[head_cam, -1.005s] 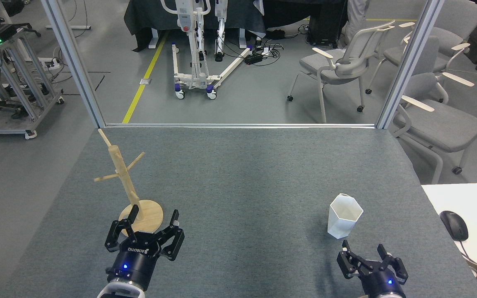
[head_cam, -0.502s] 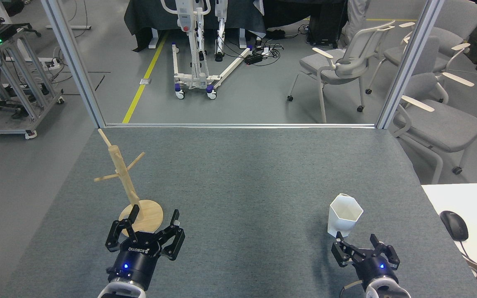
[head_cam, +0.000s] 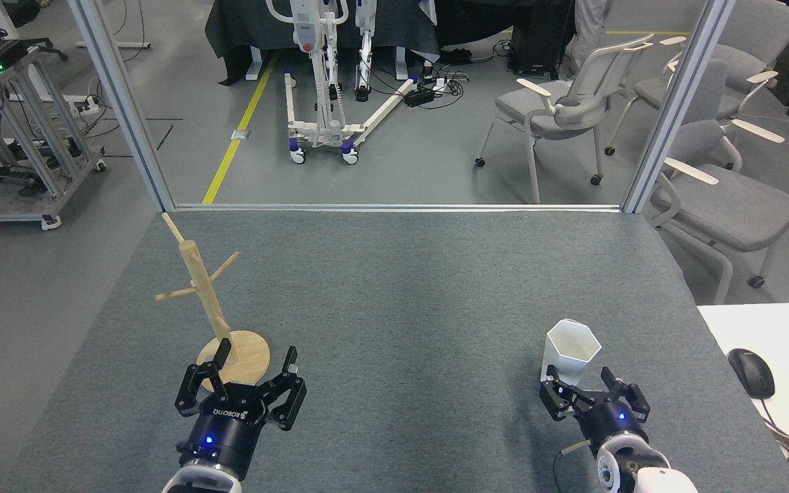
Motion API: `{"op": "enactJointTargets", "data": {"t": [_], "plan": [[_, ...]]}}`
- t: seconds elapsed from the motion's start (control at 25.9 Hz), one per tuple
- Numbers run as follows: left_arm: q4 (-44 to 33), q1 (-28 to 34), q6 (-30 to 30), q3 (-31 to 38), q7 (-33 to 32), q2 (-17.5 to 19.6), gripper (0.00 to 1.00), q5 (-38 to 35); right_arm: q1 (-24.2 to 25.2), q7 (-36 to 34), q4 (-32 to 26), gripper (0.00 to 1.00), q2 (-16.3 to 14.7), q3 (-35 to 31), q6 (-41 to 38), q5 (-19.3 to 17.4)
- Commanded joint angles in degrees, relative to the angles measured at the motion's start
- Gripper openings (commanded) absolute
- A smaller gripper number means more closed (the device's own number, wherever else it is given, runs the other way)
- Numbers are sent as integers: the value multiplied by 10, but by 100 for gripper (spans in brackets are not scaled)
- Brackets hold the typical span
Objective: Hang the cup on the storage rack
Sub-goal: 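Lift the white cup with the right gripper and carry it forward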
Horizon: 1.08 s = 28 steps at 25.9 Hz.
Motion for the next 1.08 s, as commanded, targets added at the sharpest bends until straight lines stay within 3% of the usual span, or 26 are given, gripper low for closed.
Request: {"op": "enactJointTargets", "data": {"t": [0.0,1.04], "plan": [[0,0,0,0,0,0,99,0,-12,-2,9,99,0,1,1,0],[-3,0,0,1,0,0,99,0,-92,-3,98,99,15,29,-1,-2]]}}
